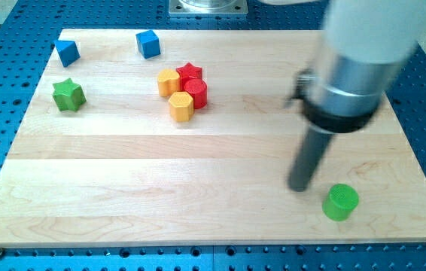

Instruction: Place the green circle at the bottom right side of the board

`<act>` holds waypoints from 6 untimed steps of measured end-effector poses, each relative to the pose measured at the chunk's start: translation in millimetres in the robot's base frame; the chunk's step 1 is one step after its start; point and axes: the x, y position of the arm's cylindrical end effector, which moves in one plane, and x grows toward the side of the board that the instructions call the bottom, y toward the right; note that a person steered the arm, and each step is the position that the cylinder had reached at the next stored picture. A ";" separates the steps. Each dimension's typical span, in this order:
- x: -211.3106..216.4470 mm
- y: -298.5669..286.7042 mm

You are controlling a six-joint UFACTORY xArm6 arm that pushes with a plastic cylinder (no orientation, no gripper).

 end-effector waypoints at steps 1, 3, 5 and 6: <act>33.5 -32.9; 42.9 39.1; 42.9 97.8; 42.6 58.1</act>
